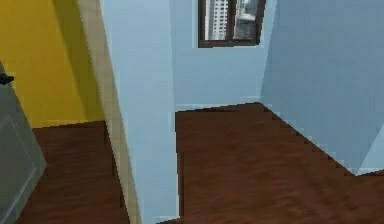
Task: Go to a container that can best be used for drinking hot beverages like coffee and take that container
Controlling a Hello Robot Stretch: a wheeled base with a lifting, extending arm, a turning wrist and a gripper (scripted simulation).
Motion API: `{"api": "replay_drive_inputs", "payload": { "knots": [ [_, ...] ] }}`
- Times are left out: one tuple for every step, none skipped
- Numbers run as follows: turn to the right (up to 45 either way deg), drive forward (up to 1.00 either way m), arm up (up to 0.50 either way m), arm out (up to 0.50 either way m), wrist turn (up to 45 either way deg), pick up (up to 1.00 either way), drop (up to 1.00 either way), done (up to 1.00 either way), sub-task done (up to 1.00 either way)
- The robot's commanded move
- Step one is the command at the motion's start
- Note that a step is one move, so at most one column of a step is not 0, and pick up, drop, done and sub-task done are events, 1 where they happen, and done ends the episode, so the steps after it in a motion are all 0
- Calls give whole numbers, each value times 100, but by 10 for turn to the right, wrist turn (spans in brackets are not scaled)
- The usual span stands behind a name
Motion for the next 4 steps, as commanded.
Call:
{"api": "replay_drive_inputs", "payload": {
  "knots": [
    [180, 0, 0, 0, 0, 0, 0, 0, 0],
    [0, 50, 0, 0, 0, 0, 0, 0, 0],
    [360, 0, 0, 0, 0, 0, 0, 0, 0],
    [0, 50, 0, 0, 0, 0, 0, 0, 0]
  ]
}}
